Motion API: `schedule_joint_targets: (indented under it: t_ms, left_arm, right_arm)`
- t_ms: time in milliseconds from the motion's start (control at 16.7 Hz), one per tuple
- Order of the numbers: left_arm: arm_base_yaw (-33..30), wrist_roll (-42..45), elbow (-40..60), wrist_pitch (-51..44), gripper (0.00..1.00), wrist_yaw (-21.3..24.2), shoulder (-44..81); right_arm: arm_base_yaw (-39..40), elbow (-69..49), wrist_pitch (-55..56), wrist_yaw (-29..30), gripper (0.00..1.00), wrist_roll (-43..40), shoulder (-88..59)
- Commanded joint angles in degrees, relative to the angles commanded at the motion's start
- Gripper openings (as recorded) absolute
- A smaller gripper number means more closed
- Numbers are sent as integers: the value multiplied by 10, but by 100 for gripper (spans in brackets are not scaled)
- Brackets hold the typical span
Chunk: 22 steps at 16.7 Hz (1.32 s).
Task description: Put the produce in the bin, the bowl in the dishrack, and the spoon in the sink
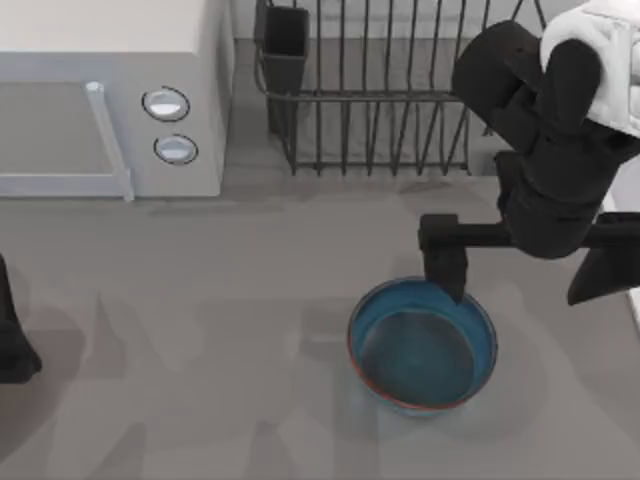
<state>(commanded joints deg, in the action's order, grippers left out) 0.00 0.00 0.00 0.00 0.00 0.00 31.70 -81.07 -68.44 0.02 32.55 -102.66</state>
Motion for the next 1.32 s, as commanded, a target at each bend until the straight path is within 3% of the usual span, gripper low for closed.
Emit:
schedule_joint_targets:
  t_ms: [480,840,1320]
  left_arm:
    - [0,0,0,0,100,0,0]
    - [0,0,0,0,100,0,0]
    - [0,0,0,0,100,0,0]
  right_arm:
    - [3,123,183,0,100,3,-54]
    - [4,143,209,0,100,4,-65]
    - [4,143,209,0,40,4,-65]
